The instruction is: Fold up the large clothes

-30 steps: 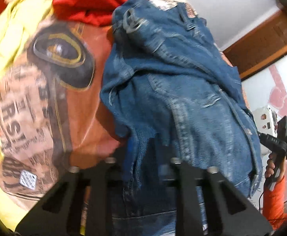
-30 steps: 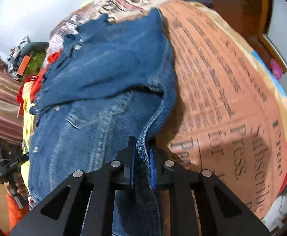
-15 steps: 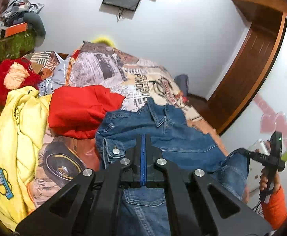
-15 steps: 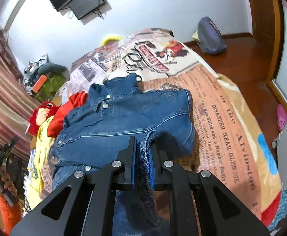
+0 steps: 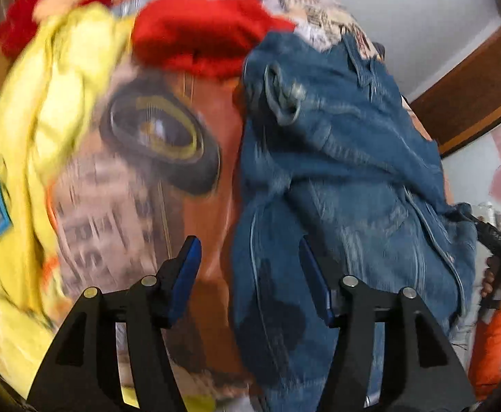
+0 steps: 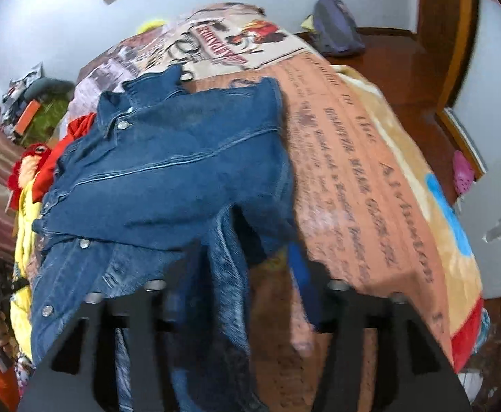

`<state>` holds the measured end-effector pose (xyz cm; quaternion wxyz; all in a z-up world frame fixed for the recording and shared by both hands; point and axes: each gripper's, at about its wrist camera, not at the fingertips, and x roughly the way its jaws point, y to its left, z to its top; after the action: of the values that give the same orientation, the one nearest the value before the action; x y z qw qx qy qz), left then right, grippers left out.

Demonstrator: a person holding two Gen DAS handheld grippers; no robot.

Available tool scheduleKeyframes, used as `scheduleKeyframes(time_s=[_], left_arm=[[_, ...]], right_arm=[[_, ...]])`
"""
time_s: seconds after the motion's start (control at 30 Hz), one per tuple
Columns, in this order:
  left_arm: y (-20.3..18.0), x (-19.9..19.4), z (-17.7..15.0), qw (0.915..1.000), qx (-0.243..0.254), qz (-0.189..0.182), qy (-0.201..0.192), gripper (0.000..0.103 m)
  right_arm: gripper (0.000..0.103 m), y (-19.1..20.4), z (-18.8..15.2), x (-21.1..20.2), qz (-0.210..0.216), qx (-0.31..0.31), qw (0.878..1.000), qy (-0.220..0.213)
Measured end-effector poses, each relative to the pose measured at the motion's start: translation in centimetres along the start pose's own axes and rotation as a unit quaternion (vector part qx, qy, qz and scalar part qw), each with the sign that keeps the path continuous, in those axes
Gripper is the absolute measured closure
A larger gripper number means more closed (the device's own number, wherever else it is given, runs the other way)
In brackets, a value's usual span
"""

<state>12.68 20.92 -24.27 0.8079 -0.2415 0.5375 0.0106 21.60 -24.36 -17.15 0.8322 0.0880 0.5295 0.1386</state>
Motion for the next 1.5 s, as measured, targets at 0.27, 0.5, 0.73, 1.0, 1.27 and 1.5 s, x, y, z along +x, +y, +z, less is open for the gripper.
scheduleKeyframes(time_s=[0.27,0.5,0.73,1.0,1.27,1.5], left_arm=[[2.0,2.5,-4.0,0.9892,-0.09,-0.099,0.06,0.033],[0.1,3.0,-5.3,0.987,-0.086,-0.127,0.05,0.029],[-2.4,1.5,-4.3,0.9901,-0.051,-0.129,0.02,0.092],[-7.4,-3.8,3.0,0.9864,0.003,-0.147,-0.073,0.092],[-6.6,-4.8,9.6,0.9827,-0.007,-0.078,-0.168,0.092],[-3.3,3.8,9.4,0.997,-0.041,-0.016,-0.063,0.089]], right_arm=[[0.039,-1.2,-3.2,0.0,0.048,0.033,0.998,0.038],[0.037,-1.0,-4.6,2.1,0.071,0.037,0.995,0.067],[0.077,0.8,-4.9,1.5,0.111,0.024,0.992,0.059],[0.093,2.7,-1.5,-2.3,0.134,0.003,0.991,-0.031],[0.094,0.4,3.1,-3.8,0.088,0.028,0.989,-0.115],[0.091,-1.9,2.4,3.2,0.056,0.056,0.997,-0.028]])
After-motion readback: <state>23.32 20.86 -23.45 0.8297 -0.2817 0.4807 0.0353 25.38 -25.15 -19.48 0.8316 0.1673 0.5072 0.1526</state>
